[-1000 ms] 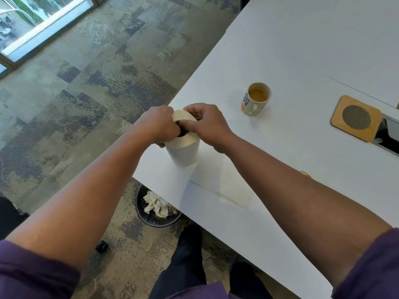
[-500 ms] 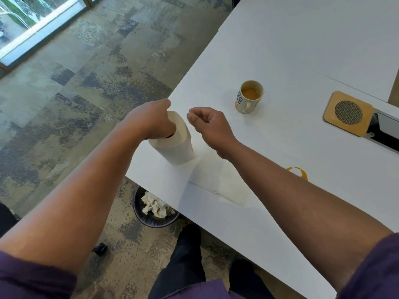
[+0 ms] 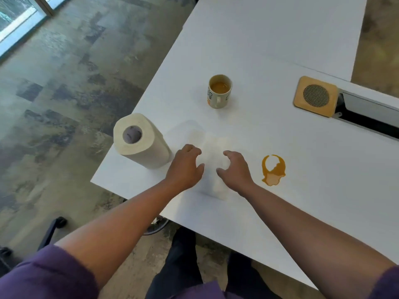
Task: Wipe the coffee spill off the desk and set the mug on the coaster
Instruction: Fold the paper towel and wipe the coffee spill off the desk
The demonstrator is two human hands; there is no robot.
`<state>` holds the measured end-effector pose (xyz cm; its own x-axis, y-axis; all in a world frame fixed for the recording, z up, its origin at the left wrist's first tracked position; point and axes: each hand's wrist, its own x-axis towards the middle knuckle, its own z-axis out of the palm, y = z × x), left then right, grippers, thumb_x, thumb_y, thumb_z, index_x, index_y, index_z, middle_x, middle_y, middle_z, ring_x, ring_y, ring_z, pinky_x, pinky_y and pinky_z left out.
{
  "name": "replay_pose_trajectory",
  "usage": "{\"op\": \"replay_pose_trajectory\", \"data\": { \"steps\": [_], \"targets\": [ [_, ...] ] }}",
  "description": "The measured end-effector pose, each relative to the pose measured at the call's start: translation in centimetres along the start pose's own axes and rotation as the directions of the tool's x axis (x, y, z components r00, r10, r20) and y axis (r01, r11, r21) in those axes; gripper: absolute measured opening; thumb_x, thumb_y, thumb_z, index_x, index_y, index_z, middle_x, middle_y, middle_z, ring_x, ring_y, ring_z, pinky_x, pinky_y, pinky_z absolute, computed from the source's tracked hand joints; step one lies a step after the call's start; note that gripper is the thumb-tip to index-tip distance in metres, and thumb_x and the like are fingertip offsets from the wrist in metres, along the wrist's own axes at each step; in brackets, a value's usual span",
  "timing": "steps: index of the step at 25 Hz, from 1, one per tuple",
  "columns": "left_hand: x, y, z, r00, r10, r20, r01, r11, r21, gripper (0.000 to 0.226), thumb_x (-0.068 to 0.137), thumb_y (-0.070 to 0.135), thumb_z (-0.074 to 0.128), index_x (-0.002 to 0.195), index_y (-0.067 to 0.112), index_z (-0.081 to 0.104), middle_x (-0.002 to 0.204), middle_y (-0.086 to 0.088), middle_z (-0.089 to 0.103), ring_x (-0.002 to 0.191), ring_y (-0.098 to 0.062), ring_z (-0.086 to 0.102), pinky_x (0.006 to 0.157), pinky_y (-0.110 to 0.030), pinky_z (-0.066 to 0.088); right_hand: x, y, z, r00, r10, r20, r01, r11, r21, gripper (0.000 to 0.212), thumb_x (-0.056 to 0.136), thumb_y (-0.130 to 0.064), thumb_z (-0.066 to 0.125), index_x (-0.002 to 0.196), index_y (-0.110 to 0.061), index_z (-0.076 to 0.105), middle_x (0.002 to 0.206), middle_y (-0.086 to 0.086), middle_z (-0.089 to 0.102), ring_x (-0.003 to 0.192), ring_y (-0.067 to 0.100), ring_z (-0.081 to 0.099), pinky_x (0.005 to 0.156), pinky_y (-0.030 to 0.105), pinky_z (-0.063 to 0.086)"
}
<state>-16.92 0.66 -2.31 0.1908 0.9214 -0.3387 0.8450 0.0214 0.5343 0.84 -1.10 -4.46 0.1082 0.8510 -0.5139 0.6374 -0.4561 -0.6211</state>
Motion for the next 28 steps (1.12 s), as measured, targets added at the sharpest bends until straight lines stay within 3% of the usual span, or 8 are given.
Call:
{"op": "replay_pose_trajectory", "data": {
  "steps": [3, 6, 11, 13, 17, 21, 24, 28],
  "targets": [
    [1.1, -1.6, 3.6, 0.970, -0.237, 0.060, 0.235, 0.971, 0.039, 0.086, 0.086, 0.051, 0.073, 0.153, 0.014, 0.034, 0.163, -0.009, 0.023, 0.150, -0.034, 0.021, 0.112, -0.046, 0.037, -0.6, 2.2, 0.7, 0.998, 0.059, 0.003, -0.059, 0.998, 0.001, 0.077, 0.085, -0.022, 0.073, 0.152, -0.016, 0.036, 0.158, 0.006, 0.027, 0.141, 0.028, 0.037, 0.112, 0.037, 0.038],
    [1.6, -2.0, 5.7, 0.926, -0.373, 0.054, 0.369, 0.927, 0.059, 0.108, 0.079, 0.065, 0.072, 0.158, 0.017, 0.017, 0.168, -0.009, 0.003, 0.154, -0.034, 0.004, 0.118, -0.052, 0.027, -1.1, 2.9, 1.4, 0.984, 0.176, -0.018, -0.167, 0.956, 0.243, 0.084, 0.083, -0.022, 0.076, 0.154, -0.023, 0.031, 0.155, 0.000, 0.024, 0.133, 0.024, 0.044, 0.103, 0.037, 0.047],
    [1.7, -1.7, 6.8, 0.923, -0.386, -0.004, 0.381, 0.913, -0.144, 0.105, 0.078, 0.057, 0.078, 0.157, 0.018, 0.020, 0.159, -0.007, 0.018, 0.143, -0.033, 0.023, 0.111, -0.045, 0.034, -0.9, 2.6, 1.8, 0.928, 0.347, 0.137, -0.353, 0.699, 0.622, 0.103, 0.072, -0.033, 0.087, 0.152, -0.035, 0.022, 0.131, 0.000, 0.054, 0.117, 0.022, 0.059, 0.102, 0.049, 0.051],
    [1.6, -1.4, 6.5, 0.925, -0.379, 0.035, 0.369, 0.871, -0.325, 0.090, 0.082, 0.044, 0.079, 0.154, 0.018, 0.031, 0.151, -0.006, 0.033, 0.135, -0.027, 0.038, 0.105, -0.039, 0.042, -0.8, 2.8, 1.7, 0.910, 0.365, 0.196, -0.398, 0.639, 0.659, 0.096, 0.070, -0.036, 0.088, 0.147, -0.030, 0.032, 0.125, 0.000, 0.060, 0.113, 0.021, 0.060, 0.095, 0.041, 0.052],
    [1.0, -0.2, 4.7, 0.941, -0.297, 0.162, 0.333, 0.726, -0.602, 0.040, 0.090, 0.020, 0.074, 0.128, 0.017, 0.058, 0.122, -0.003, 0.068, 0.106, -0.022, 0.067, 0.077, -0.032, 0.055, -1.3, 3.1, 0.4, 0.938, 0.237, 0.253, -0.347, 0.621, 0.703, 0.032, 0.084, -0.014, 0.075, 0.114, -0.017, 0.067, 0.096, -0.004, 0.071, 0.074, 0.012, 0.055, 0.055, 0.020, 0.042],
    [0.1, 1.9, 2.4, 0.937, -0.135, 0.323, 0.345, 0.519, -0.782, 0.042, 0.085, 0.016, 0.075, 0.125, 0.016, 0.063, 0.118, -0.004, 0.074, 0.109, -0.030, 0.070, 0.082, -0.040, 0.058, -3.2, 2.2, -3.0, 0.986, 0.085, 0.143, -0.163, 0.675, 0.719, 0.023, 0.089, -0.009, 0.061, 0.103, -0.021, 0.073, 0.098, -0.006, 0.078, 0.084, 0.013, 0.070, 0.068, 0.026, 0.054],
    [-0.4, 3.9, 0.7, 0.913, 0.098, 0.395, 0.350, 0.305, -0.886, 0.049, 0.084, 0.012, 0.072, 0.131, 0.014, 0.063, 0.129, -0.012, 0.070, 0.114, -0.029, 0.068, 0.090, -0.043, 0.058, -4.6, 1.1, -6.1, 0.998, -0.014, 0.068, -0.036, 0.727, 0.686, 0.026, 0.083, -0.015, 0.060, 0.105, -0.019, 0.073, 0.106, 0.003, 0.077, 0.102, 0.024, 0.071, 0.087, 0.044, 0.060],
    [-0.7, 6.5, -0.7, 0.909, 0.237, 0.344, 0.315, 0.151, -0.937, 0.050, 0.091, 0.020, 0.072, 0.138, 0.008, 0.059, 0.140, -0.020, 0.061, 0.127, -0.036, 0.060, 0.102, -0.051, 0.052, -6.5, 0.1, -9.1, 0.989, -0.145, 0.019, 0.113, 0.840, 0.530, 0.015, 0.082, -0.027, 0.062, 0.093, -0.025, 0.073, 0.093, 0.000, 0.075, 0.085, 0.023, 0.070, 0.079, 0.047, 0.059]
  ]
}}
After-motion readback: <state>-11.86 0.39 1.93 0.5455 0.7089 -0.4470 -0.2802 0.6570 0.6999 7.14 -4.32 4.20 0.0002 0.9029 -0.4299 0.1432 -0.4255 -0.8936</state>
